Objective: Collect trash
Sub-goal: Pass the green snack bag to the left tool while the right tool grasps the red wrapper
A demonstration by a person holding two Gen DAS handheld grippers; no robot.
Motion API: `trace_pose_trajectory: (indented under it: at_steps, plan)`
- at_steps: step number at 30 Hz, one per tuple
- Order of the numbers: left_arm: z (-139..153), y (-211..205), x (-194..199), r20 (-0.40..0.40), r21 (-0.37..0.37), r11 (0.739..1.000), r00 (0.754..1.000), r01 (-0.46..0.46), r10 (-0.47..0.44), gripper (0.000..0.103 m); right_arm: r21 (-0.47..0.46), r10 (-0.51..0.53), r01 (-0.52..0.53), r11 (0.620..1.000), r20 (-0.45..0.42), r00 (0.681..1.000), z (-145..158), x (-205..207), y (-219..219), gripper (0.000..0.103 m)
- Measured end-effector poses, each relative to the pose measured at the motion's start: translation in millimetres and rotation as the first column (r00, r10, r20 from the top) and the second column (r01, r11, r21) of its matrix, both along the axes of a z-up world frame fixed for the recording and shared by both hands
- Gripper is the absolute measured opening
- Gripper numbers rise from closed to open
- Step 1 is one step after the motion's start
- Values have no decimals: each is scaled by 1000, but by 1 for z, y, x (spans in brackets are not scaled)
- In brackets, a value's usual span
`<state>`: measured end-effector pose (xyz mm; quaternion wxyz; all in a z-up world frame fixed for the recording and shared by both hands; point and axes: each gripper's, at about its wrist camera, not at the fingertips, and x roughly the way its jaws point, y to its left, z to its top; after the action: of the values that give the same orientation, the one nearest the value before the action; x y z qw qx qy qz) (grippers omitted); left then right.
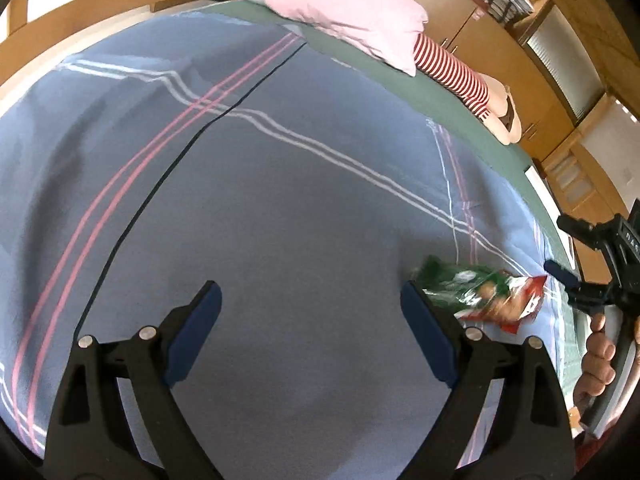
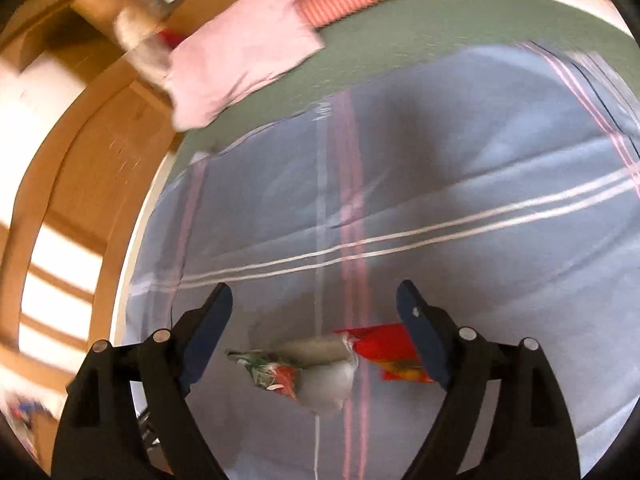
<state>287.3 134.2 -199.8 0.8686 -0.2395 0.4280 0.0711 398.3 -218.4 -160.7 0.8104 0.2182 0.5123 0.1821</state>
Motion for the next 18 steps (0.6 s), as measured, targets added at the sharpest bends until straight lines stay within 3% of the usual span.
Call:
trace_pose_trajectory:
  at_steps: [2, 3, 6, 8, 10, 12, 14, 18]
  plan:
    - [0, -3, 11, 19, -6, 999, 999, 31, -31, 91, -98, -49, 47, 994, -16, 999, -3, 3, -7, 84]
    - [1, -8, 18, 31, -3, 998, 997, 66, -66, 91, -190, -66, 60, 980, -24, 998, -10, 3, -4, 84]
    - [1, -17, 37, 54, 55, 989, 989, 137, -140, 92, -316, -43, 10, 949, -97, 994, -45, 1, 10, 83]
    - [-5, -15, 42, 57, 1, 987, 985, 163, -163, 93, -312, -25, -20, 950, -139, 990, -59, -1, 14, 48]
    - [-12, -13, 45, 60, -101, 977, 981, 190, -185, 93, -315, -29, -10, 949, -119, 993, -63, -10, 17, 45]
    - [-19, -16, 48, 65, -228, 944, 971, 240, -231, 93, -299, -12, -23, 954, -113, 994, -60, -22, 21, 44]
    - [-23, -21, 51, 67, -283, 921, 963, 269, -261, 95, -273, 34, -70, 960, -135, 990, -60, -37, 31, 44]
    - [-32, -36, 54, 20, -301, 908, 954, 291, -299, 96, -214, 181, -217, 952, -177, 967, -61, -71, 65, 44]
